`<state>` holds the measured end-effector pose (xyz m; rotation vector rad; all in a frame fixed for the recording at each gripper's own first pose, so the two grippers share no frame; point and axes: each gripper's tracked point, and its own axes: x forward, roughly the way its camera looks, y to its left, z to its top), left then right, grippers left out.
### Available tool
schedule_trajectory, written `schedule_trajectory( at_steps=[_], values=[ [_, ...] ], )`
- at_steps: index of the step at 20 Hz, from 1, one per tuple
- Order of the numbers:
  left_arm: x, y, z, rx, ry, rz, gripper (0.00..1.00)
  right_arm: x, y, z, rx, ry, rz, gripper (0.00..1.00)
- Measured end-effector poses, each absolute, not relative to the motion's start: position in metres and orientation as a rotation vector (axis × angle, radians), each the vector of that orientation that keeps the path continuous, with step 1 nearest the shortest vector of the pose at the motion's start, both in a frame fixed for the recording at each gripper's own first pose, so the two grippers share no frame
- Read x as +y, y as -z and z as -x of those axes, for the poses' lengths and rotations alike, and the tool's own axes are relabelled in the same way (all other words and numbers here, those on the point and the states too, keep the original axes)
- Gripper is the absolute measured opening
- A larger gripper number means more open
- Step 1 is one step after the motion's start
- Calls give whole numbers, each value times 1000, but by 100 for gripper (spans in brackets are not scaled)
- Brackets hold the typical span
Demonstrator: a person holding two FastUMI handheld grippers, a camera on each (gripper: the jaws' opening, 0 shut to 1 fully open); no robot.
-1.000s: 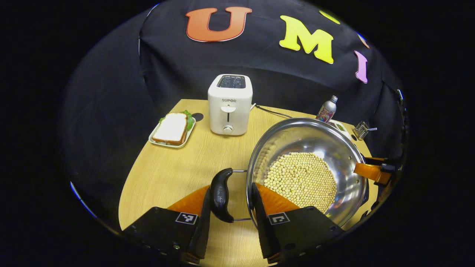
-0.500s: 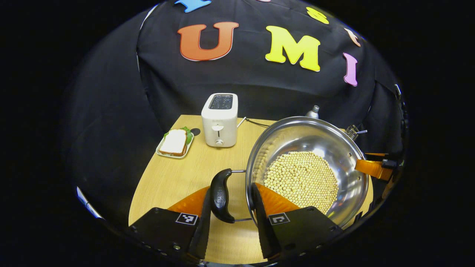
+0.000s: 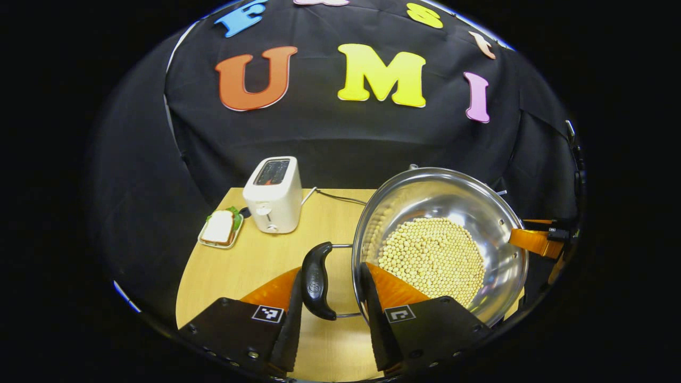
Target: First push the handle of the pot to place it horizontally, then grasp the pot with both hands and set it on the induction cooktop.
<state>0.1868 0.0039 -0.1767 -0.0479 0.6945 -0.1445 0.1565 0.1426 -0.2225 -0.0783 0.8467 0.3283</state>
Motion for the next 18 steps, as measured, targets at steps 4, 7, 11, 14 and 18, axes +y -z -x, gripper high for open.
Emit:
schedule_trajectory(
  at_steps=[4,7,11,14,18],
  values=[
    [-39,180,-201,696,177,45,54,101,225,-174,840,-291,84,54],
    [-65,194,-213,713,184,62,54,80,237,-186,840,-265,101,51],
    [-85,217,-225,732,185,57,54,63,265,-198,877,-250,87,54],
    [-96,239,-233,760,190,51,54,54,294,-205,912,-244,76,51],
    [-111,275,-252,804,198,49,54,44,334,-215,961,-216,53,51]
  ],
)
